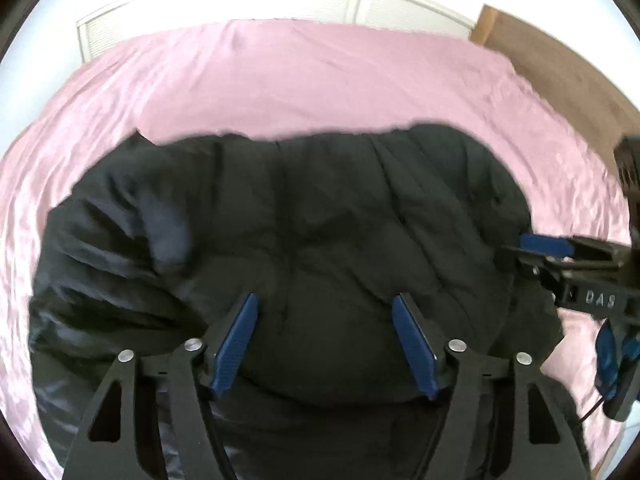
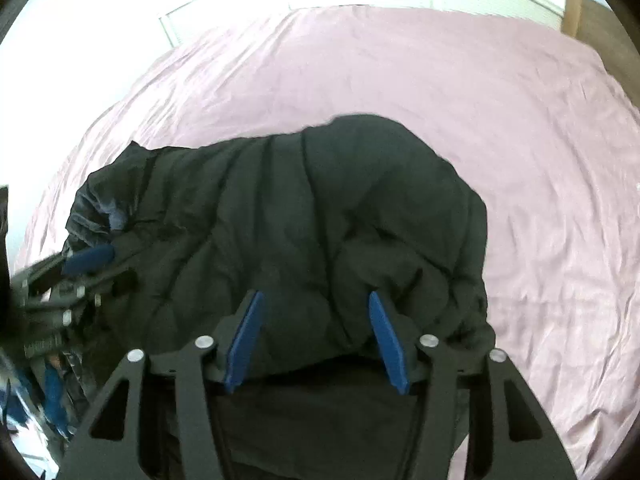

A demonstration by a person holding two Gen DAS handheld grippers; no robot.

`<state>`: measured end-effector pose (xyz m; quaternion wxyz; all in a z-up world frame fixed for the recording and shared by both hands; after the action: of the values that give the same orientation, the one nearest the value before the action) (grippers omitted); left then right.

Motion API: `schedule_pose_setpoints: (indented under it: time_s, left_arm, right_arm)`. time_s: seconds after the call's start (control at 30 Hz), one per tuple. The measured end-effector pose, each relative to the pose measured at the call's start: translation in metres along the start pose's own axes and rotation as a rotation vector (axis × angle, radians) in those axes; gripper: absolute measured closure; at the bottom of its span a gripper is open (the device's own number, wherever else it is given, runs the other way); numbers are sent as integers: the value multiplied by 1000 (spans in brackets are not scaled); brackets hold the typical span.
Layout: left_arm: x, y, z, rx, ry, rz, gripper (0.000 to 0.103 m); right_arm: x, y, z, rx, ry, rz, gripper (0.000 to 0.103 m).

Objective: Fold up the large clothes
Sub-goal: 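Open both grippers and smooth the folded jacket flat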

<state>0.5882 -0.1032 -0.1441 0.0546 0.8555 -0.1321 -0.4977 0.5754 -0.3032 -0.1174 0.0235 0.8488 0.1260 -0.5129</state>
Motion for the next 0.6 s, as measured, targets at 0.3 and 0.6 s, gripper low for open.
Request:
schedule_pose_setpoints:
  time_s: [0.3,0.6]
  left_arm:
    - [47,-7,23,1,-70,-71,31]
    - [-22,-4,-5,-8,20,-12,31]
  right_arm:
    - [55,13,60,81,-89,-36,36]
    - [13,12,44,27,-86,-1,36]
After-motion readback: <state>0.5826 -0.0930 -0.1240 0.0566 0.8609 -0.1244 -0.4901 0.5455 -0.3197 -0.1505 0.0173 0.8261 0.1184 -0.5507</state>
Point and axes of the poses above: each gripper's, at about its wrist camera, not at the fingertips, and x roughly the way its jaws point, y to its right, z to its underside, the point moved 7 cm from there along x, roughly the way its jaws point, and after that the axes turned 10 degrees about -x, right-handed, at the moved point
